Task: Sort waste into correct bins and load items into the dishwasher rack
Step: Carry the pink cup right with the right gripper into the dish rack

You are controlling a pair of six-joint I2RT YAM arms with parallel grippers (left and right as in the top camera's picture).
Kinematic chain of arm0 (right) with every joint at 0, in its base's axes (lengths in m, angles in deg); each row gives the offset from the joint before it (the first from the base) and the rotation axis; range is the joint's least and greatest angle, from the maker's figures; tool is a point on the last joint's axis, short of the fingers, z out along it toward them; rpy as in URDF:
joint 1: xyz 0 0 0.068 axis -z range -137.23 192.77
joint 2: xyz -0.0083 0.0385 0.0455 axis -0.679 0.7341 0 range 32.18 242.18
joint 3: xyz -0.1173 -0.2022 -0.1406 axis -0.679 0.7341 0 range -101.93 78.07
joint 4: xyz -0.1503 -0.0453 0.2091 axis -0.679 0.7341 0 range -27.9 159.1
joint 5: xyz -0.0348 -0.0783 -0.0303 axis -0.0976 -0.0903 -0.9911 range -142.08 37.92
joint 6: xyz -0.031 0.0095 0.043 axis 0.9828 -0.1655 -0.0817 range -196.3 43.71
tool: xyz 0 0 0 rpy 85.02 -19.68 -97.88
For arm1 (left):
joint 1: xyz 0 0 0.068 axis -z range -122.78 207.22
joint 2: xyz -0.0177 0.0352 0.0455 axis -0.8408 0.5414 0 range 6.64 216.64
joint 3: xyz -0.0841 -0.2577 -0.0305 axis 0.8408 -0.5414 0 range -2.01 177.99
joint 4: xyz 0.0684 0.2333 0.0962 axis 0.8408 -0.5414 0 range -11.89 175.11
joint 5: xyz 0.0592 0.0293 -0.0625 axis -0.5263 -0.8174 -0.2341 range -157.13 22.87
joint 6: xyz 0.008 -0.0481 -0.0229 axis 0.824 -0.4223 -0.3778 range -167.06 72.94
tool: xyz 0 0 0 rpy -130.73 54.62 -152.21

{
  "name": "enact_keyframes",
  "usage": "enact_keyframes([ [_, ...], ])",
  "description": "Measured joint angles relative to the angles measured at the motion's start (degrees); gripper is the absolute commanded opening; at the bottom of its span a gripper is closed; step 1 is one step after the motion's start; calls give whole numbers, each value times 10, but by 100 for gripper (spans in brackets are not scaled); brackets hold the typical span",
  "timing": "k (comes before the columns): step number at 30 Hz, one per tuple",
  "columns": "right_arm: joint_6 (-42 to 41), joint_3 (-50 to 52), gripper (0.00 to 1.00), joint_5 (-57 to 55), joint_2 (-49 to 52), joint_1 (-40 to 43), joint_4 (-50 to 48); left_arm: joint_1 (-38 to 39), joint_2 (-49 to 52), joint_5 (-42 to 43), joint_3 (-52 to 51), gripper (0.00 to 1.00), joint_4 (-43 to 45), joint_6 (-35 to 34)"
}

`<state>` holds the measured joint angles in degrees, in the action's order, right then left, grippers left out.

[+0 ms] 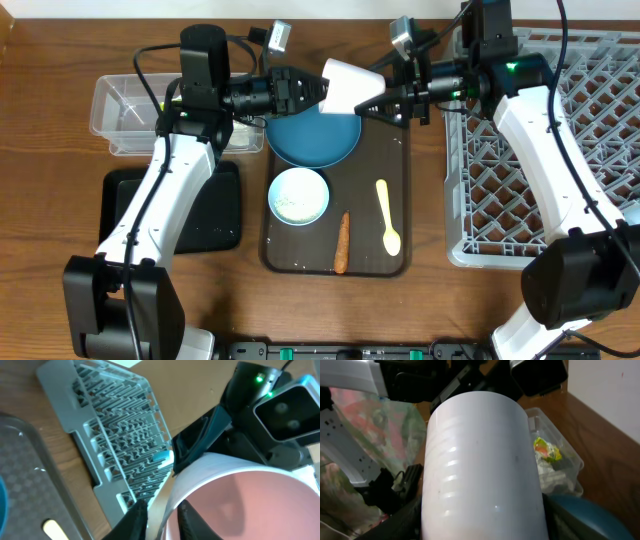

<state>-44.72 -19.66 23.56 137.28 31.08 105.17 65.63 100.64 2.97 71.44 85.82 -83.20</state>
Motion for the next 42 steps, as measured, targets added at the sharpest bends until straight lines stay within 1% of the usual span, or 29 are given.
enact_keyframes([
  [3, -36, 0, 32, -31, 0, -3, 5, 0, 0, -40, 1, 30, -69, 30],
  [6, -76, 0, 24, -99, 0, -3, 27, 0, 0, -103, 3, 30, -153, 66],
  [8, -100, 0, 18, -156, 0, -3, 49, 0, 0, -163, 3, 30, -207, 94],
  [9, -113, 0, 12, -191, 0, -3, 61, 0, 1, -194, 3, 30, -229, 107],
  [10, -124, 0, 8, -227, 0, -3, 74, 0, 1, -219, 3, 31, -246, 120],
  [11, -134, 1, 7, -260, 0, -3, 84, 0, 1, -240, 3, 33, -259, 129],
  [17, -176, 1, 7, -427, -3, 12, 130, 0, -3, -361, 3, 34, -325, 174],
  [19, -185, -1, 1, -475, -11, 29, 154, 0, -13, -396, 3, 34, -344, 185],
  [22, -203, -25, 1, -547, -25, 67, 198, 0, -38, -441, 3, 34, -366, 196],
  [25, -223, -64, 1, -603, -34, 106, 218, 0, -58, -471, 3, 34, -374, 200],
  [28, -254, -90, 1, -657, -46, 147, 225, 0, -64, -492, 3, 34, -379, 202],
  [32, -305, -96, 1, -718, -53, 202, 237, 0, -64, -502, 3, 34, -379, 202],
  [38, -363, -96, 1, -772, -52, 294, 290, 0, -64, -510, 3, 34, -380, 205],
  [42, -390, -93, 1, -803, -50, 345, 303, 0, -64, -510, 3, 34, -380, 206],
])
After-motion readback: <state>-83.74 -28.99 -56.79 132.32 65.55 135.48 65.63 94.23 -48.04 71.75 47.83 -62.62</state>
